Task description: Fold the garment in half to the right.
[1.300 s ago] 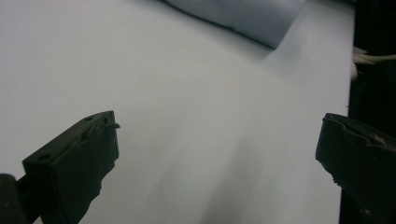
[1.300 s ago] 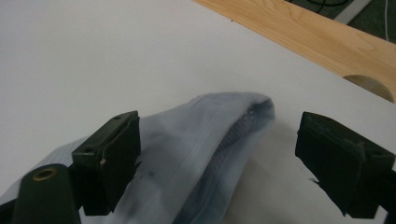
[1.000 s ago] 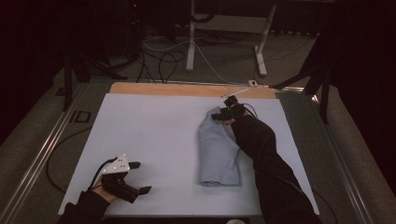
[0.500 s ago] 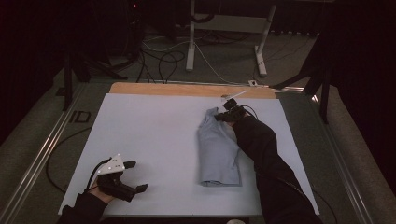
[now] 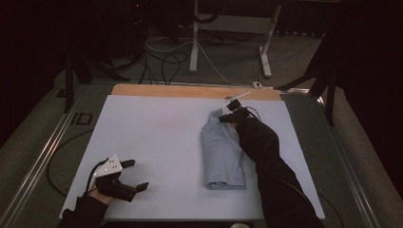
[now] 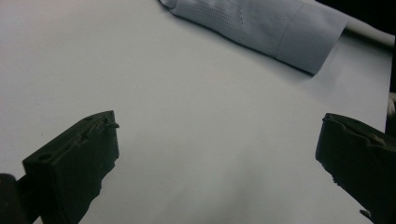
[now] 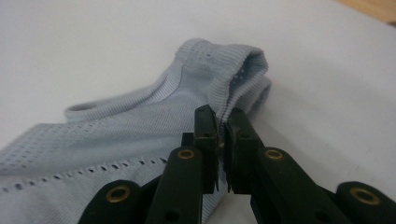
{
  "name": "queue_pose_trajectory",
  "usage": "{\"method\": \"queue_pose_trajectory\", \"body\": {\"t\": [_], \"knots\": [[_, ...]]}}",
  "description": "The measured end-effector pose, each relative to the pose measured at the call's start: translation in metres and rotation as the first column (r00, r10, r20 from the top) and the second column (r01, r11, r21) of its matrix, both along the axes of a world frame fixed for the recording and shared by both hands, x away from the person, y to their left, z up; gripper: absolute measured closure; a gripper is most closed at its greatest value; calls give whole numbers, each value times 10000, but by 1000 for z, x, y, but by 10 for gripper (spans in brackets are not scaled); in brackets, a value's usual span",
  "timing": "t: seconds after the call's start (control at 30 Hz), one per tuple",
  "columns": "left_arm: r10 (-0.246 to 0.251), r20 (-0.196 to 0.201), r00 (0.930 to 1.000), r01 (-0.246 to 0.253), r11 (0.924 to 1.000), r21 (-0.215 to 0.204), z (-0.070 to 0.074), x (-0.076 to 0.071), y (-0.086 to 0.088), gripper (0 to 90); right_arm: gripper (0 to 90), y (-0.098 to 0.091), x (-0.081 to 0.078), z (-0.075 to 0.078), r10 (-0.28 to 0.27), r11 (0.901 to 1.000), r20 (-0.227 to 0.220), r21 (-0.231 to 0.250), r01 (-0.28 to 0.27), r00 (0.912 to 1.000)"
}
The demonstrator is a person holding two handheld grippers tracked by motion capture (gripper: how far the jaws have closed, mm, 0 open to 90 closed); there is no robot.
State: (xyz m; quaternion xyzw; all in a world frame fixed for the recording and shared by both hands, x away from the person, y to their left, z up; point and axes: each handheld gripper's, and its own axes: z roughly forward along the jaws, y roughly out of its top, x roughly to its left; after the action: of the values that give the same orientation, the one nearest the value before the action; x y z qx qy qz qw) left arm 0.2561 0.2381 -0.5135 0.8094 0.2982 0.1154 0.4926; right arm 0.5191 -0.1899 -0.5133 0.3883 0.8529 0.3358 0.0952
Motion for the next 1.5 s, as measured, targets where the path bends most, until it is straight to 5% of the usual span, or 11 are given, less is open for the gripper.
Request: {"method": "queue_pose_trajectory", "body": {"t": [0.3, 0.5, 0.53, 0.73, 0.9, 1.1, 1.5], "knots": [[63, 54, 10000, -62, 10000, -31, 0, 0, 1, 3, 740, 5, 1, -3, -229, 9986, -42, -472, 227, 9997], [97, 123, 9999, -97, 9999, -33, 1, -1, 1, 3, 512, 3, 1, 2, -197, 9984, 88, -523, 202, 9998], [100, 128, 9999, -100, 9999, -44, 1, -1, 1, 3, 406, 2, -2, 7, -132, 9996, 271, -230, 139, 9995], [64, 177, 9998, -64, 10000, 4, 2, -1, 1, 3, 140, 2, -17, 25, 547, 9971, 348, 505, -564, 9979], [41, 213, 9998, -41, 10000, -16, 3, -2, 1, 3, 135, -1, -37, 41, 855, 9896, 496, 1115, -906, 9951], [12, 246, 9997, -11, 10000, -15, 4, -2, 1, 3, 133, 1, -66, 50, 1332, 9847, 696, 1040, -1400, 9886], [-22, 327, 9995, 19, 10000, 91, 5, -3, 0, 3, 134, -16, -155, 57, 1868, 9690, 1572, 1333, -2082, 9697]]}}
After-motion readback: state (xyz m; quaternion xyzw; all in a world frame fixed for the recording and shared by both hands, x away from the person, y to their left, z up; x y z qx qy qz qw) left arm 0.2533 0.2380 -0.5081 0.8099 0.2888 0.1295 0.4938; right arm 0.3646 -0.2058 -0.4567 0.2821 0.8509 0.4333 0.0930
